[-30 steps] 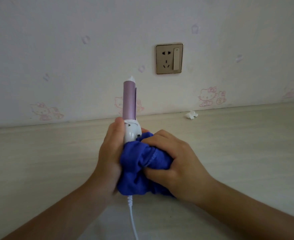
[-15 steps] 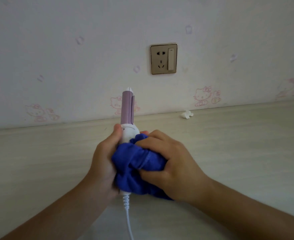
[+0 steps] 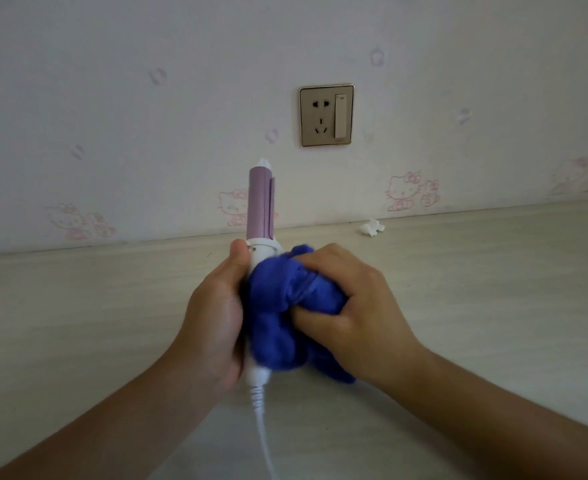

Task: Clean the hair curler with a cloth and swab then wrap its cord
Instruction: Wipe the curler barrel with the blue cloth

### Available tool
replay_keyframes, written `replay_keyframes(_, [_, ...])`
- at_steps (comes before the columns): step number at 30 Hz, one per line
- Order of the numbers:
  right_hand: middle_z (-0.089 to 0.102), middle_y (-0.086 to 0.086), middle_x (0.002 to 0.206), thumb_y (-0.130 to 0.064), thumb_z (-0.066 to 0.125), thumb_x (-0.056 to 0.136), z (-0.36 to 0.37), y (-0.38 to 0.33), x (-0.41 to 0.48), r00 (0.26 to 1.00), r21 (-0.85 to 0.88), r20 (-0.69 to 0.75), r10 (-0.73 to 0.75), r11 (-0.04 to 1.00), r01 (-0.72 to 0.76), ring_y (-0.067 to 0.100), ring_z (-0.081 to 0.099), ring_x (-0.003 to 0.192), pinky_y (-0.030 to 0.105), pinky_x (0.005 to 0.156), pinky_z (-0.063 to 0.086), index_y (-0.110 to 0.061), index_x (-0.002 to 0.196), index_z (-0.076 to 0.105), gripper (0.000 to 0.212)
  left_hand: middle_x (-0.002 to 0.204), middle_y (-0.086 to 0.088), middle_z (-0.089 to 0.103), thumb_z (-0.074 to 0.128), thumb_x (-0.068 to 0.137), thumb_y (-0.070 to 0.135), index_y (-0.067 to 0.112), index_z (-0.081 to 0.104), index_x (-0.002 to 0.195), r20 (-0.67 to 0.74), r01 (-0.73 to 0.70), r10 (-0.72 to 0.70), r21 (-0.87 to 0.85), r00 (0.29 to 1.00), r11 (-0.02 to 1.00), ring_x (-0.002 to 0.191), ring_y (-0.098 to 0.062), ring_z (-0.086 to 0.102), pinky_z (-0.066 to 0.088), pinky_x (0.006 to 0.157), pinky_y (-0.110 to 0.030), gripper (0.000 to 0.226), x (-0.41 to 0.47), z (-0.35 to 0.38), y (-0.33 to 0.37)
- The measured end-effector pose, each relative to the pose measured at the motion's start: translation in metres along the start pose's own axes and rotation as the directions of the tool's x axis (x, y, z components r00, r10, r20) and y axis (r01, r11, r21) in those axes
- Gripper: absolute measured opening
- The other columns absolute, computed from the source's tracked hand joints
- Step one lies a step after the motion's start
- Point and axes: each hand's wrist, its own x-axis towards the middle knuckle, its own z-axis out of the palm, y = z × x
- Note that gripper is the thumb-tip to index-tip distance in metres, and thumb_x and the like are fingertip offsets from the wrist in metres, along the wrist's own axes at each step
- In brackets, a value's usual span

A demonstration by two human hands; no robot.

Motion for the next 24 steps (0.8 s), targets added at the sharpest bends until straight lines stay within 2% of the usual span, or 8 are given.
replay_keyframes(2, [0.063, -0.017, 0.102, -0.024, 0.075, 0.07, 0.004, -0.002, -0.004, 0.984, -0.002, 0.166, -0.071, 0.997, 0.072, 0.007, 0.064, 0.095, 0.03, 0.086, 0.052, -0.029, 0.109, 0.073, 0.04, 0.123, -0.018, 0.074, 0.038, 0.1, 0.062, 0.004, 0.075, 0.119, -0.073, 0.006, -0.006, -0.002, 0.997, 1.0, 0.111, -0.03, 0.074, 0.059, 0.092, -0.043, 0.072, 0.002, -0.004, 0.005])
replay_keyframes(4, [0.061, -0.02, 0.105, -0.028, 0.075, 0.071, 0.01, -0.004, -0.005, 0.969, -0.018, 0.228, -0.1, 0.994, 0.107, 0.005, 0.063, 0.097, 0.033, 0.088, 0.053, -0.029, 0.113, 0.072, 0.042, 0.122, -0.016, 0.075, 0.037, 0.098, 0.067, 0.006, 0.075, 0.119, -0.119, -0.011, 0.012, 0.006, 0.993, 1.0, 0.109, -0.03, 0.074, 0.057, 0.091, -0.045, 0.075, 0.002, -0.011, 0.009])
replay_keyframes(7, [0.062, -0.018, 0.102, -0.029, 0.072, 0.071, 0.01, -0.005, -0.002, 0.996, -0.005, 0.061, -0.068, 0.998, 0.068, 0.006, 0.063, 0.094, 0.026, 0.085, 0.051, -0.029, 0.112, 0.072, 0.041, 0.119, -0.019, 0.074, 0.047, 0.09, 0.07, 0.005, 0.076, 0.115, -0.004, -0.008, 0.008, -0.01, 1.0, 1.0, 0.108, -0.033, 0.074, 0.061, 0.088, -0.045, 0.075, -0.006, -0.005, 0.006])
replay_keyframes(10, [0.065, -0.014, 0.098, -0.025, 0.069, 0.072, 0.006, -0.006, -0.003, 0.992, 0.05, -0.129, -0.001, 0.999, 0.007, 0.012, 0.065, 0.093, 0.023, 0.08, 0.05, -0.03, 0.106, 0.072, 0.034, 0.133, -0.02, 0.068, 0.055, 0.087, 0.06, 0.004, 0.066, 0.131, 0.083, -0.059, 0.055, 0.051, 0.995, 0.997, 0.124, -0.034, 0.065, 0.046, 0.11, -0.051, 0.072, -0.008, 0.007, 0.002])
replay_keyframes(12, [0.066, -0.013, 0.098, -0.026, 0.067, 0.073, 0.005, -0.006, -0.004, 0.987, 0.088, -0.161, 0.017, 0.996, -0.003, 0.014, 0.066, 0.094, 0.022, 0.08, 0.05, -0.03, 0.105, 0.072, 0.033, 0.135, -0.02, 0.067, 0.053, 0.092, 0.055, 0.002, 0.065, 0.133, 0.082, -0.109, 0.101, 0.095, 0.992, 0.99, 0.127, -0.034, 0.064, 0.041, 0.114, -0.051, 0.068, -0.006, 0.009, 0.003])
replay_keyframes(16, [0.066, -0.011, 0.102, -0.015, 0.076, 0.071, -0.001, -0.003, -0.004, 0.995, 0.061, 0.055, -0.081, 0.995, 0.078, 0.011, 0.065, 0.096, 0.024, 0.085, 0.05, -0.022, 0.107, 0.072, 0.038, 0.121, -0.018, 0.074, 0.055, 0.088, 0.059, 0.006, 0.077, 0.115, 0.073, -0.036, 0.034, 0.026, 0.997, 0.999, 0.112, -0.03, 0.073, 0.059, 0.092, -0.042, 0.064, -0.006, 0.003, 0.009])
replay_keyframes(19, [0.064, -0.016, 0.104, -0.013, 0.08, 0.071, 0.008, -0.004, -0.004, 0.971, 0.05, 0.212, -0.111, 0.993, 0.103, 0.009, 0.064, 0.097, 0.032, 0.089, 0.052, -0.022, 0.11, 0.071, 0.04, 0.117, -0.017, 0.077, 0.049, 0.09, 0.063, 0.012, 0.083, 0.098, 0.003, -0.136, 0.136, 0.041, 0.991, 0.99, 0.111, -0.028, 0.074, 0.057, 0.092, -0.042, 0.062, -0.006, -0.008, 0.019])
replay_keyframes(24, [0.07, -0.013, 0.109, -0.016, 0.073, 0.076, 0.005, -0.005, -0.001, 0.999, 0.106, -0.047, -0.007, 0.994, 0.012, 0.012, 0.068, 0.102, 0.028, 0.089, 0.054, -0.028, 0.111, 0.071, 0.037, 0.125, -0.018, 0.073, 0.041, 0.097, 0.059, 0.005, 0.078, 0.114, 0.18, -0.034, 0.042, -0.045, 0.983, 0.998, 0.117, -0.031, 0.07, 0.06, 0.092, -0.039, 0.067, -0.01, -0.001, 0.019])
